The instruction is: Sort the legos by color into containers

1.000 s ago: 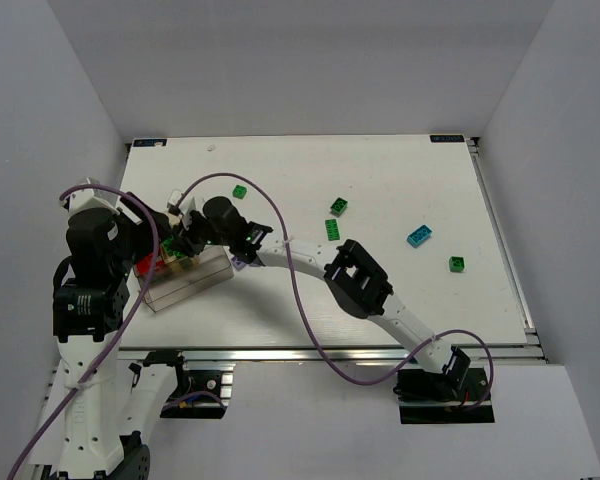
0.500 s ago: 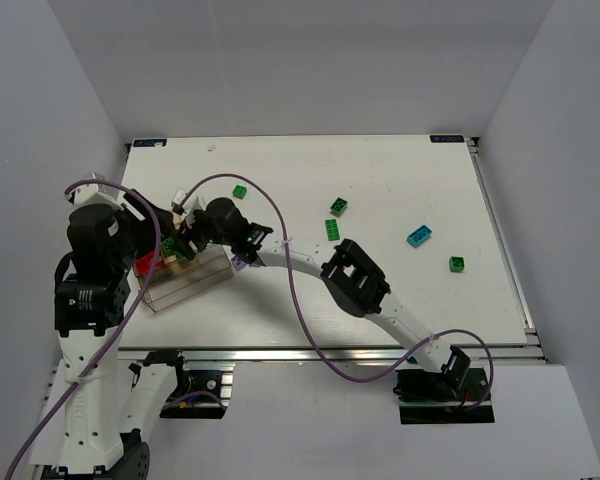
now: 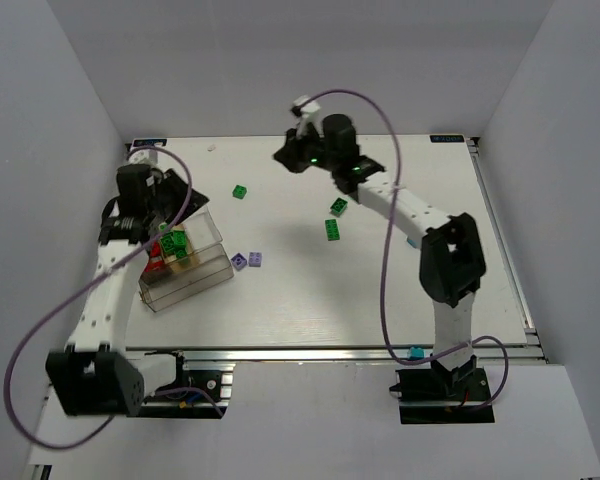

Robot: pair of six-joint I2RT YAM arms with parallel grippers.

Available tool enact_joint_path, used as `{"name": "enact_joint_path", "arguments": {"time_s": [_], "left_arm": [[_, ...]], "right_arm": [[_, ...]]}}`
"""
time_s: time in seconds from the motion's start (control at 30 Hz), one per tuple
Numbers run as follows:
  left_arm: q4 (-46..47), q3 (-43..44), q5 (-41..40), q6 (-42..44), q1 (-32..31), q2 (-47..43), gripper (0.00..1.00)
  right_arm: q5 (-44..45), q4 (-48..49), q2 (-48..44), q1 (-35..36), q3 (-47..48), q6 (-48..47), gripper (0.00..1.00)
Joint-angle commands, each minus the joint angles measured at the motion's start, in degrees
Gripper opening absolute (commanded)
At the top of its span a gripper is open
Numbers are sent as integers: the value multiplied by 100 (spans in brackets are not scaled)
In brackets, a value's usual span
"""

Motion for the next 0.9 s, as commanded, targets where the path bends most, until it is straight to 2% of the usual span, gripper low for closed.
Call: {"name": "enact_joint_path", "arguments": {"time_s": [0.0,0.03,0.07,0.1,0.13,0.3,0.43,0.7,0.87], "left_arm": [[506,444,498,-213,-222,1158,54],[419,610,429,-195,-388,1469,61],[357,995,367,-91,-477,1777,71],[295,1199,305,-20,-565,2345,74],[208,1392,209,50,-731,2638,75],[-257,2954,-441,762,-1093,4019,80],[-592,3889,-1196,1228,-1225,5143,81],[-873,5094,-2418,1966,-1330,6349,81],[-760,5244,-2403,2292,-1330,6613,81]], "right_arm": [[-836,-1066,-440,-617,-715,-526,34],[-1317,-1487,-597,-725,-768,-730,46],[-1635,-1700,-651,-822,-821,-862,73],[-1899,-1885,-686,-1136,-830,-994,84],[-2389,-2287,-730,-1200,-830,-1161,89],[-3754,-2765,-1037,-1806,-1137,-1671,89],[-3984,-2959,-1249,-2061,-1366,-2006,89],[-4151,-3144,-1320,-2430,-1446,-2296,89],[-4222,-3100,-1293,-2554,-1463,-2235,89]]}}
